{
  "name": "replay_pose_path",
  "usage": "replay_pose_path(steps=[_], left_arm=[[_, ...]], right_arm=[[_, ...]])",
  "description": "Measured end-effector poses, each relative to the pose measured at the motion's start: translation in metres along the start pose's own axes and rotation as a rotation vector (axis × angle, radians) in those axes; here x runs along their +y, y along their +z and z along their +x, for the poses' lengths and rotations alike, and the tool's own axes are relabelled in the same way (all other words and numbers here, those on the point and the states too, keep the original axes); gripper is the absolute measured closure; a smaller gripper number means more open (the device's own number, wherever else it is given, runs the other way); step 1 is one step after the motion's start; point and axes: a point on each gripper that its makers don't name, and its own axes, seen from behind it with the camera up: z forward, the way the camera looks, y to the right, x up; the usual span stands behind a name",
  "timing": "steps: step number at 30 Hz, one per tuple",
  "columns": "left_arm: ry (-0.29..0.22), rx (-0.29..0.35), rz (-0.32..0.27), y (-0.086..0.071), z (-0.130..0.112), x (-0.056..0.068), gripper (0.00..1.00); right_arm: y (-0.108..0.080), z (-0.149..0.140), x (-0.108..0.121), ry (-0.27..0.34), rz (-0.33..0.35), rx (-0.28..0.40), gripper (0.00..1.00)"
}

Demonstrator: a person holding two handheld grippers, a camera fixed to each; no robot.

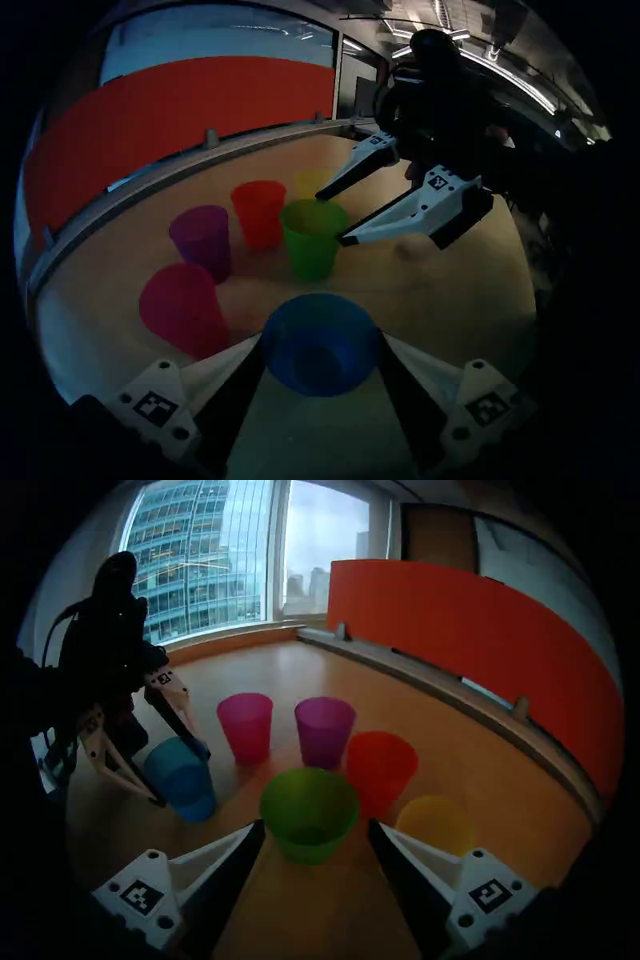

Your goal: Pour water

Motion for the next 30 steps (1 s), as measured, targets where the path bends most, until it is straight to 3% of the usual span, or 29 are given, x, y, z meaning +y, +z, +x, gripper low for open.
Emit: replay_pose_path(steps=[15,30], left_arm=[[0.0,0.003,0.001,0.0,-0.001,0.0,0.11],[0.008,-0.006,0.012,0.005,-0.006,-0.001,0.13]], right_arm=[[0.027,0.006,-0.004,-0.012,0.009,0.002,0.0],[0.025,0.004,-0.004,-0.015,0.004,-0.007,0.06]])
